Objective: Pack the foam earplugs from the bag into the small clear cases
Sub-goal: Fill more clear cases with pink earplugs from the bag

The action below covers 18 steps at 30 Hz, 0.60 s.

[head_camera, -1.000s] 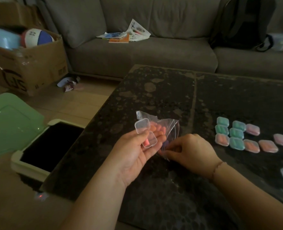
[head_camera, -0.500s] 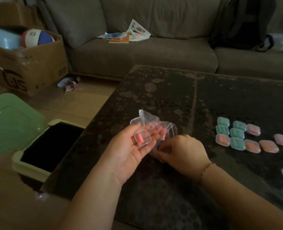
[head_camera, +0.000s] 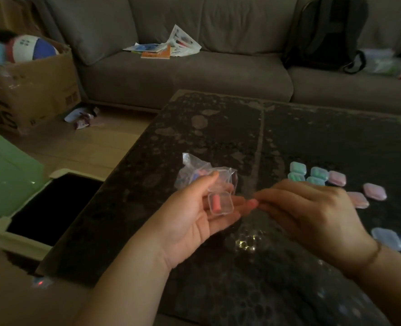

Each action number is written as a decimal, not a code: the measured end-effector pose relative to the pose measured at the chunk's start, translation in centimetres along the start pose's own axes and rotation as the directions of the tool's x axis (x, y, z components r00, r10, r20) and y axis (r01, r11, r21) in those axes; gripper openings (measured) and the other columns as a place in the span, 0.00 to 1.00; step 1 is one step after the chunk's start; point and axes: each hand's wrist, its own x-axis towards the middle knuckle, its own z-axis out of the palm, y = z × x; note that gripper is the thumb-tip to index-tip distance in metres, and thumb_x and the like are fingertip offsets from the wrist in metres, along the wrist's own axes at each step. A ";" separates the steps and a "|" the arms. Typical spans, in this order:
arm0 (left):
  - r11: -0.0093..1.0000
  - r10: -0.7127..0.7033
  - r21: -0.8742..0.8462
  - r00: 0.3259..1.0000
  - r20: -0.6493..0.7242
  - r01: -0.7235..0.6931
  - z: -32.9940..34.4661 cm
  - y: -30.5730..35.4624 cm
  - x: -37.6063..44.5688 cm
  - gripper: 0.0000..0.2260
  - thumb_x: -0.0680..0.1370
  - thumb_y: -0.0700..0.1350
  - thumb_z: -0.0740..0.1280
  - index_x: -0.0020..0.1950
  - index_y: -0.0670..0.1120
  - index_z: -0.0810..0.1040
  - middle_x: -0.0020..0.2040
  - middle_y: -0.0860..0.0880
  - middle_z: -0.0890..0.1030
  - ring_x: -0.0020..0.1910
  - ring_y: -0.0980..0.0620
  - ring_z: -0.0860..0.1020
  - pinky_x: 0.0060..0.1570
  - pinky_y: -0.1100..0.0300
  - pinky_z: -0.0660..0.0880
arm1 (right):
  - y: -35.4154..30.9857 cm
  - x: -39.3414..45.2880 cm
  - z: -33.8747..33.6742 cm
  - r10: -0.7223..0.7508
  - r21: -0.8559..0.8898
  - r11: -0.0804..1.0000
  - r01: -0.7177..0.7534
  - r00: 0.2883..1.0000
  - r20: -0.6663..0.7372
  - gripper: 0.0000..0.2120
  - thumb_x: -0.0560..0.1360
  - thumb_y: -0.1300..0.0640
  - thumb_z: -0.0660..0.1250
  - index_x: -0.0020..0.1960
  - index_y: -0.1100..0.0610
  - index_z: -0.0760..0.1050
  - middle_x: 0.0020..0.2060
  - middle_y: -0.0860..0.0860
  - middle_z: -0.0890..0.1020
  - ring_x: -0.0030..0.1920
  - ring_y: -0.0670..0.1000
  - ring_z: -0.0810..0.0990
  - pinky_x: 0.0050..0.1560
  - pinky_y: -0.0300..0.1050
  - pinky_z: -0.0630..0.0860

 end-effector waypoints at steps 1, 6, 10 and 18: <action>0.999 -0.030 0.025 0.999 0.040 0.029 0.4 -0.2 0.1 0.22 0.81 0.52 0.66 0.68 0.39 0.75 0.54 0.35 0.85 0.53 0.41 0.86 0.46 0.54 0.85 | 0.2 -0.1 -0.7 -0.054 -0.019 0.998 0.053 0.998 -0.029 0.11 0.79 0.51 0.64 0.55 0.54 0.82 0.47 0.49 0.83 0.42 0.48 0.82 0.36 0.46 0.79; 0.988 -0.154 0.055 0.963 0.223 0.145 2.0 -1.5 0.9 0.26 0.77 0.55 0.68 0.69 0.40 0.77 0.58 0.37 0.84 0.53 0.42 0.84 0.47 0.52 0.84 | 0.9 -1.1 -1.9 -0.186 -0.098 0.977 0.188 0.982 0.034 0.10 0.79 0.55 0.65 0.59 0.52 0.77 0.52 0.52 0.80 0.42 0.51 0.80 0.32 0.48 0.77; 0.978 -0.209 0.090 0.933 0.292 0.190 2.7 -2.4 1.6 0.25 0.77 0.56 0.67 0.68 0.42 0.78 0.54 0.40 0.84 0.51 0.44 0.85 0.49 0.51 0.83 | 1.0 -1.9 -2.3 -0.205 -0.096 0.972 0.214 0.974 0.093 0.13 0.83 0.53 0.58 0.58 0.53 0.80 0.51 0.54 0.81 0.38 0.53 0.79 0.29 0.46 0.74; 0.963 -0.270 0.103 0.900 0.341 0.250 3.5 -3.6 2.2 0.22 0.78 0.57 0.65 0.64 0.44 0.80 0.49 0.40 0.85 0.56 0.39 0.83 0.49 0.52 0.83 | 1.2 -2.0 -2.6 -0.193 -0.143 0.969 0.200 0.979 0.059 0.12 0.81 0.56 0.60 0.61 0.50 0.77 0.51 0.53 0.76 0.40 0.52 0.77 0.29 0.46 0.73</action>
